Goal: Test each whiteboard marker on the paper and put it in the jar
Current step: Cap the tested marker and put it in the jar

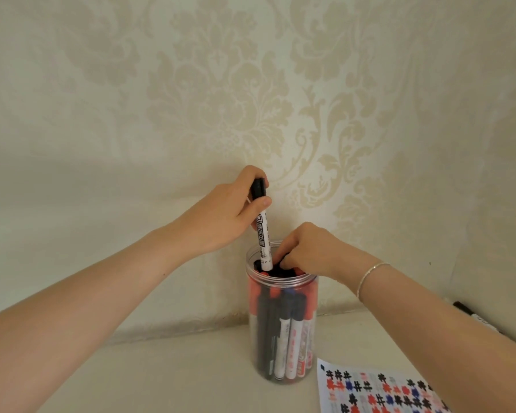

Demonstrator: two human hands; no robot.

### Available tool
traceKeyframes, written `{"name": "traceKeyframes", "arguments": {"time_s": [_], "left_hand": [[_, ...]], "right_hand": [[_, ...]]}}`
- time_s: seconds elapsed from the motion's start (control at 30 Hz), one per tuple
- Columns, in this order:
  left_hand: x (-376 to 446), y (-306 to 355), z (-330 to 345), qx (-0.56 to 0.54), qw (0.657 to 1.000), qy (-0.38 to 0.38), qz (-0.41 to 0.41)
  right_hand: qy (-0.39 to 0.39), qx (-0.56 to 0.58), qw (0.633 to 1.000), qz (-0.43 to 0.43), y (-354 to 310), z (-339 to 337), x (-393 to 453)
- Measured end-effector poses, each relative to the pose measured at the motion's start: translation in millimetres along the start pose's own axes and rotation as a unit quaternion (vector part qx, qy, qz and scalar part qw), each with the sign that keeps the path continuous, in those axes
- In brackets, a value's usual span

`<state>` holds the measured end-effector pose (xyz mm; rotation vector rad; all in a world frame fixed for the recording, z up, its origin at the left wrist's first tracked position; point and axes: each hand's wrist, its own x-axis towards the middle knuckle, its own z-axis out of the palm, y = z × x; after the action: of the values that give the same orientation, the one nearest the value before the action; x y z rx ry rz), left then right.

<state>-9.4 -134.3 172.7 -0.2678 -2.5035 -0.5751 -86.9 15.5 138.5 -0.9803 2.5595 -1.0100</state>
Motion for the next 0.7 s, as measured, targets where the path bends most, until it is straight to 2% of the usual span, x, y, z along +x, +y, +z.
{"name": "traceKeyframes", "arguments": {"time_s": [0.17,0.33,0.53,0.7], "left_hand": [[1,4,-3,0.042,0.999,-0.029,0.012],[3,5,-1,0.049,0.998,-0.024,0.017],[2,4,9,0.062,0.997,0.024,0.043],[-5,2,10,0.043,0.993,0.08,0.074]], "right_hand": [[-0.011,-0.022,1.0,-0.004,1,-5,2],[-0.002,-0.026,1.0,-0.011,1,-2,1],[-0.013,-0.062,0.997,-0.031,0,-4,-2],[-0.016,0.002,1.0,-0.021,5,-2,-12]]}}
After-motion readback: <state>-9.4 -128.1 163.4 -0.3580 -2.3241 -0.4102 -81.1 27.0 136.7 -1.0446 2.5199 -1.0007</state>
